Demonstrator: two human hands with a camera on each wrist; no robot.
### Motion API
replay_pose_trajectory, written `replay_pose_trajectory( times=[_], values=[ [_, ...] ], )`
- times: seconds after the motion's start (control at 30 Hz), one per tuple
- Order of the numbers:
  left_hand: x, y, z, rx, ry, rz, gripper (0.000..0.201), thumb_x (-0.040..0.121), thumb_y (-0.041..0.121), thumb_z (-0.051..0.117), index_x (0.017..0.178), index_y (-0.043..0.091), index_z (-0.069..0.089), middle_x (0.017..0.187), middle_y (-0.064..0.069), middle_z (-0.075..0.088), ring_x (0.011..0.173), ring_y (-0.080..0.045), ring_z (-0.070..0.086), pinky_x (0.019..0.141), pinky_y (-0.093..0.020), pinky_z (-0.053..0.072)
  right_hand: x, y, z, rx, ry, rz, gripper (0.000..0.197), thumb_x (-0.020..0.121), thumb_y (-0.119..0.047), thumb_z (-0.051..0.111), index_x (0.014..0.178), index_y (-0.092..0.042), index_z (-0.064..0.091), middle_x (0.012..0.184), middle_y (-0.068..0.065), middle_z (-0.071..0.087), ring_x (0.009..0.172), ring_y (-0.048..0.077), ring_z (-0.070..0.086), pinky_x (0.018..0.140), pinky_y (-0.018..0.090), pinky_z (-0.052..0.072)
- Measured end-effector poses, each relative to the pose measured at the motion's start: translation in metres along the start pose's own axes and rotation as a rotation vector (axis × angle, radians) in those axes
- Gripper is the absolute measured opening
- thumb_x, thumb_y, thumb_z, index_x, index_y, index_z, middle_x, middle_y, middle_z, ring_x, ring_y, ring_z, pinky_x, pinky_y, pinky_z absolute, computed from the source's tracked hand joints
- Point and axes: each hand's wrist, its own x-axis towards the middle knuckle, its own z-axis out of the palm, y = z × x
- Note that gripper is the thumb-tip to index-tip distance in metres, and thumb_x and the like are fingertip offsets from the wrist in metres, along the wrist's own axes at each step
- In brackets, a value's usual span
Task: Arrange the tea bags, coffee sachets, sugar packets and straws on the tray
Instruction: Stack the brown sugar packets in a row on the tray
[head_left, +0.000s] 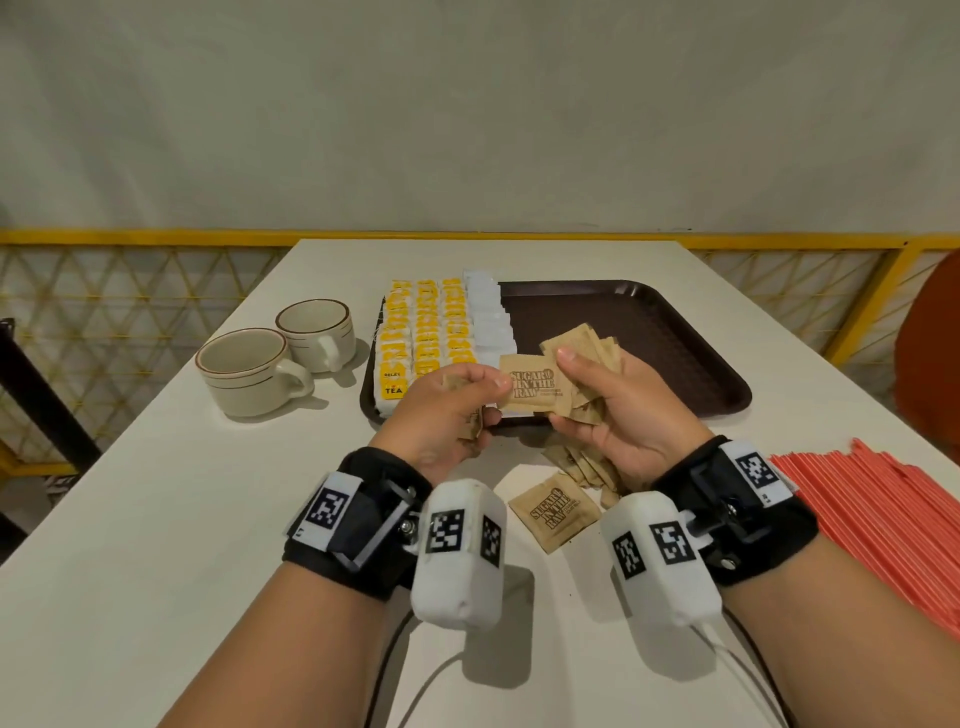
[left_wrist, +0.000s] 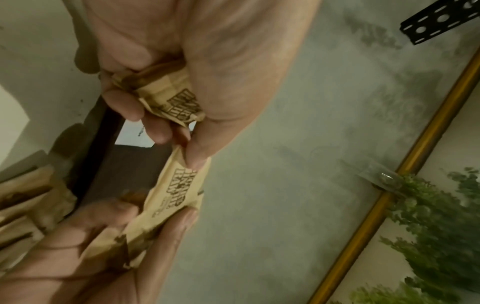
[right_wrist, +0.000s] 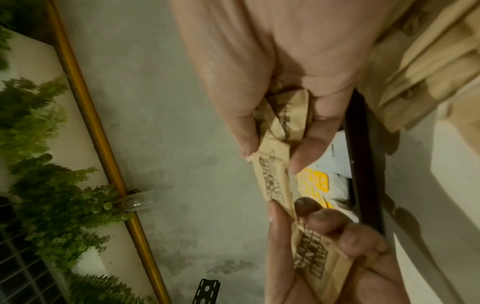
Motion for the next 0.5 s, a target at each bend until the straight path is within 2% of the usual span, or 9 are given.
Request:
replay_pose_trajectory(
  times=[0.1, 0.2, 0.3, 0.4, 0.5],
  values=[
    [0.0009, 0.0027, -0.0062, -0.027, 0.010, 0.003, 0.012, 0.089, 0.010, 0.061, 0.078, 0.015, 0.063, 0.065, 0.001, 0.062, 0.055, -0.008, 0.053, 0.048, -0.022, 0.041, 0.0004, -0.0031, -0.0021, 0.021, 0.043, -0.032, 0.016, 0.089, -0.015, 0.064, 0.103, -0.009, 0.060, 0.102, 0.020, 0.070, 0.084, 0.026, 0.069, 0.050, 0.023, 0.053],
    [0.0010, 0.0045, -0.0077, -0.050, 0.013, -0.001, 0.013, 0.090, 0.009, 0.059, 0.079, 0.013, 0.063, 0.063, 0.000, 0.061, 0.054, -0.009, 0.053, 0.048, -0.022, 0.041, -0.0004, -0.0048, -0.0023, 0.018, 0.001, -0.036, 0.016, 0.086, -0.016, 0.065, 0.100, -0.010, 0.060, 0.104, 0.019, 0.070, 0.085, 0.026, 0.068, 0.049, 0.021, 0.051],
    [0.0013, 0.0035, -0.0074, -0.049, 0.013, -0.018, 0.010, 0.090, 0.009, 0.060, 0.081, 0.012, 0.063, 0.065, -0.001, 0.061, 0.055, -0.010, 0.055, 0.048, -0.022, 0.042, -0.0020, -0.0032, -0.0007, -0.095, -0.035, -0.042, 0.019, 0.080, -0.015, 0.070, 0.097, -0.011, 0.061, 0.098, 0.014, 0.070, 0.080, 0.022, 0.066, 0.046, 0.020, 0.048],
    [0.0017, 0.0029, -0.0071, -0.077, -0.006, -0.051, 0.009, 0.089, 0.008, 0.061, 0.081, 0.012, 0.064, 0.066, -0.004, 0.060, 0.055, -0.011, 0.055, 0.048, -0.021, 0.043, -0.0004, 0.0000, -0.0018, -0.197, 0.024, -0.052, 0.019, 0.081, -0.011, 0.073, 0.096, -0.012, 0.060, 0.101, 0.017, 0.068, 0.086, 0.027, 0.061, 0.045, 0.021, 0.046],
    [0.0023, 0.0028, -0.0067, -0.077, -0.006, -0.058, 0.012, 0.089, 0.006, 0.060, 0.079, 0.012, 0.062, 0.064, -0.003, 0.060, 0.055, -0.011, 0.053, 0.047, -0.021, 0.043, -0.0004, -0.0021, -0.0009, -0.124, 0.034, -0.054, 0.015, 0.082, -0.015, 0.071, 0.093, -0.013, 0.060, 0.104, 0.020, 0.068, 0.085, 0.028, 0.063, 0.042, 0.019, 0.043]
  ],
)
